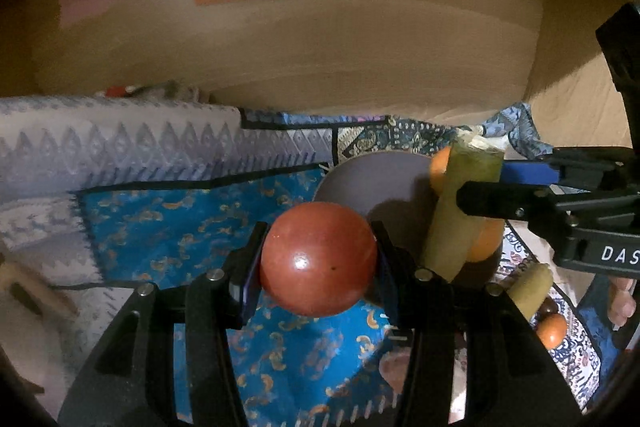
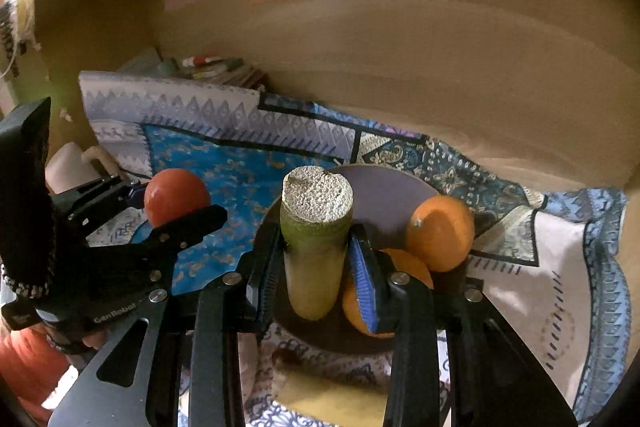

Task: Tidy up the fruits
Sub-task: 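Lower the green cylinder onto the dark plate and open the right tool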

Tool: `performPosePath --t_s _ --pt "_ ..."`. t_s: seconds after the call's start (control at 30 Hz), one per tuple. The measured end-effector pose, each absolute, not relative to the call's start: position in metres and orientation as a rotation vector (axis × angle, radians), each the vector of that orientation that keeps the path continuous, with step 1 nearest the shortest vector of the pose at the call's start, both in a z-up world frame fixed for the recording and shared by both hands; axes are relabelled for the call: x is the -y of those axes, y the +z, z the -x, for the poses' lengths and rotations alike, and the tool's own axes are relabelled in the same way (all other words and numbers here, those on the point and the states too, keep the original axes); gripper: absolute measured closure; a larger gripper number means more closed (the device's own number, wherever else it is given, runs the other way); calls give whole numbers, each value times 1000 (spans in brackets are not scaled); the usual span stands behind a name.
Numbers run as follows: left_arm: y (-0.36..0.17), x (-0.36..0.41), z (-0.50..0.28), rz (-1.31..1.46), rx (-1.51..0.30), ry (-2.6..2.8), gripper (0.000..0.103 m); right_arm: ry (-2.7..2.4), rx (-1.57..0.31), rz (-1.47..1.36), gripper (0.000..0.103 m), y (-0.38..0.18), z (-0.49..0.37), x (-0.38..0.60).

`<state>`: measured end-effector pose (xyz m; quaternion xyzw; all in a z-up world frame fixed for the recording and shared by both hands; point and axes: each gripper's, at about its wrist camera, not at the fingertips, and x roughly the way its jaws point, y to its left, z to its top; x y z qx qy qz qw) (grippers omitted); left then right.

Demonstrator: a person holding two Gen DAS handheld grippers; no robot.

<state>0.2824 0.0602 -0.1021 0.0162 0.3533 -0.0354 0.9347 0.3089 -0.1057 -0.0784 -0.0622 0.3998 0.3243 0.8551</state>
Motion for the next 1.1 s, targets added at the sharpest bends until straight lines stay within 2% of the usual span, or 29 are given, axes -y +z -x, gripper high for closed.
performPosePath --t_s 0.53,1.1 --pt "-131 -48 -334 -65 -815 -100 54 670 -896 114 70 -97 -355 96" --pt "-143 -31 -347 -69 -881 -138 54 561 -818 177 68 -87 -347 127"
